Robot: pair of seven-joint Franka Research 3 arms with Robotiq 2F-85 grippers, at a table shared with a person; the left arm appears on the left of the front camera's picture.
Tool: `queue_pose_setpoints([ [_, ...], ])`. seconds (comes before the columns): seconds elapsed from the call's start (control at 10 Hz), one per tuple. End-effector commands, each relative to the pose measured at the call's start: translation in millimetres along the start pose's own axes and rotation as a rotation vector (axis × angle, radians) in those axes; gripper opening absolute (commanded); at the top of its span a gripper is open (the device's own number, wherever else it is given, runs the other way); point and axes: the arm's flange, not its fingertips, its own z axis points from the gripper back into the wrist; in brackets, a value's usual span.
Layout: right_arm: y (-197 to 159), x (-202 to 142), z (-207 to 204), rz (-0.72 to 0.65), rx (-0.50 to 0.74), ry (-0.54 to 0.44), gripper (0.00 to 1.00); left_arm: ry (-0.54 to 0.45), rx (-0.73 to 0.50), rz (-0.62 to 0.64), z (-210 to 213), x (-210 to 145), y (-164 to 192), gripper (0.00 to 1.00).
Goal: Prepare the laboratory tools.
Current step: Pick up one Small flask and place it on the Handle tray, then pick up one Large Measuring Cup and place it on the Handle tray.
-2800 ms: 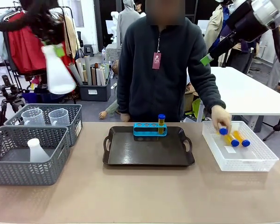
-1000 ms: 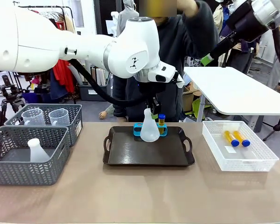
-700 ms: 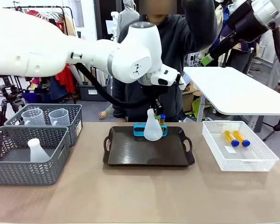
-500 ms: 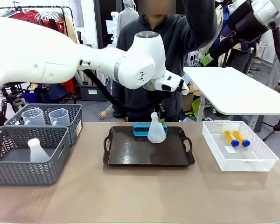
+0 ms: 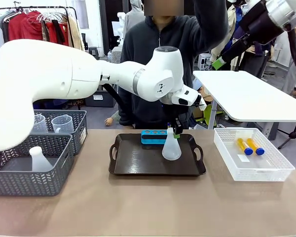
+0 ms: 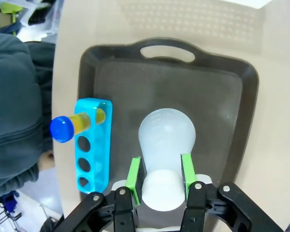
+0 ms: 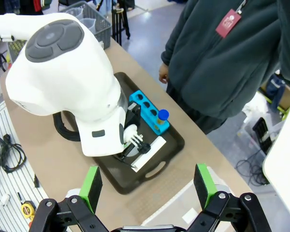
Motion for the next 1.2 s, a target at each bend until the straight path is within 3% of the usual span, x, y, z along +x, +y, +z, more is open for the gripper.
queue_pose_setpoints([
  [0.0, -1, 0, 2, -0.001, 0.001, -0.003, 1.00, 0.013, -0.034, -0.025, 1, 4, 6, 0.00],
  [0.2, -1, 0, 2, -0.001, 0.001, -0.003, 1.00, 0.014, -0.044, -0.020, -4, 7, -1, 0.00],
  [0.3, -1, 0, 2, -0.001, 0.001, -0.003, 1.00, 0.020, -0.048, -0.023, -5, 5, -1, 0.10],
  [0.7, -1, 0, 2, -0.001, 0.001, -0.003, 1.00, 0.013, -0.041, -0.008, 3, 0, -3, 0.85],
  [0.8, -1, 0, 2, -0.001, 0.001, -0.003, 1.00, 0.007, -0.040, -0.006, 4, -1, 0, 1.00],
  [1.1, -1, 0, 2, -0.001, 0.001, -0.003, 1.00, -0.019, -0.009, 0.022, 28, -10, -4, 1.00],
])
